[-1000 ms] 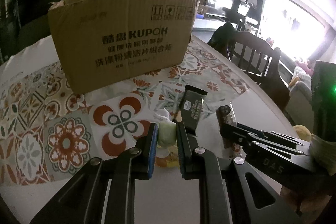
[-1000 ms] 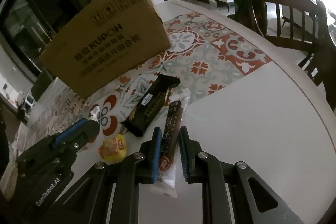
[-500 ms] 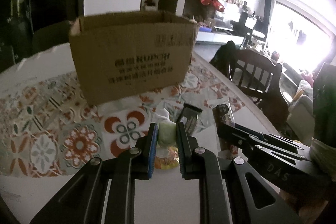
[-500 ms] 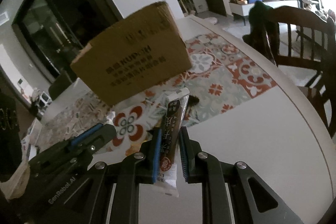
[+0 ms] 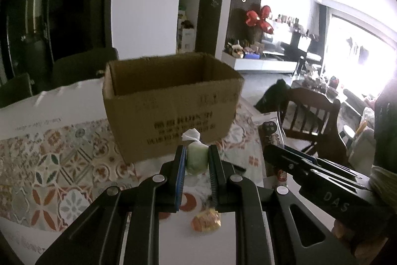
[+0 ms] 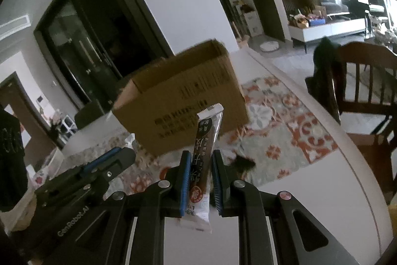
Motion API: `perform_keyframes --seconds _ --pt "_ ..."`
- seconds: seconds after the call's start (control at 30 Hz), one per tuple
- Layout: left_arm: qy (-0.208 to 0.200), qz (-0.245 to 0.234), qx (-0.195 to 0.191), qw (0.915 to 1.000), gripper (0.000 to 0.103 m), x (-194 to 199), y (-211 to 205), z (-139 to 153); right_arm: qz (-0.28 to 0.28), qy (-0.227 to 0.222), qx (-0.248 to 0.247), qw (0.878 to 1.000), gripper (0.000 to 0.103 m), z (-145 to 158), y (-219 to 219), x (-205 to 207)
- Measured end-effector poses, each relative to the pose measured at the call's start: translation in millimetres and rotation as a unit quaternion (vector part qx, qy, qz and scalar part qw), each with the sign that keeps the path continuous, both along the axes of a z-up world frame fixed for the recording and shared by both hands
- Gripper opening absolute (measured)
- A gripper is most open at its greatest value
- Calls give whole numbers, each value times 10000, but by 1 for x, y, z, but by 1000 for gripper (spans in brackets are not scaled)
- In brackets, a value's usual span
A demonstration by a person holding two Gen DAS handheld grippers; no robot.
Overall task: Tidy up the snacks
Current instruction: 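Lift both held snacks and carry them over the cardboard box, then open both grippers to drop the snacks into the box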
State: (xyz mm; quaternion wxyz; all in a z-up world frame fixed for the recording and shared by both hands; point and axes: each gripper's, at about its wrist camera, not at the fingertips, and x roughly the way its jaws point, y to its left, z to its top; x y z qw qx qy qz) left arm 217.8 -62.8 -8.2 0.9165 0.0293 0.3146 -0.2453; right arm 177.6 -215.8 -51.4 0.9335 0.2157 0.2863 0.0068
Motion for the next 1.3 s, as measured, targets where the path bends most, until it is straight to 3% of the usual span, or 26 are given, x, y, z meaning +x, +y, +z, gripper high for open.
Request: perform_keyframes --seconds 0.87,1.3 --pt "-384 535 -29 9978 19 93 8 60 292 -705 -179 9969 18 71 4 91" --pt "-134 610 -7 9980 19 145 -3 56 248 -734 -100 9969 18 81 -5 146"
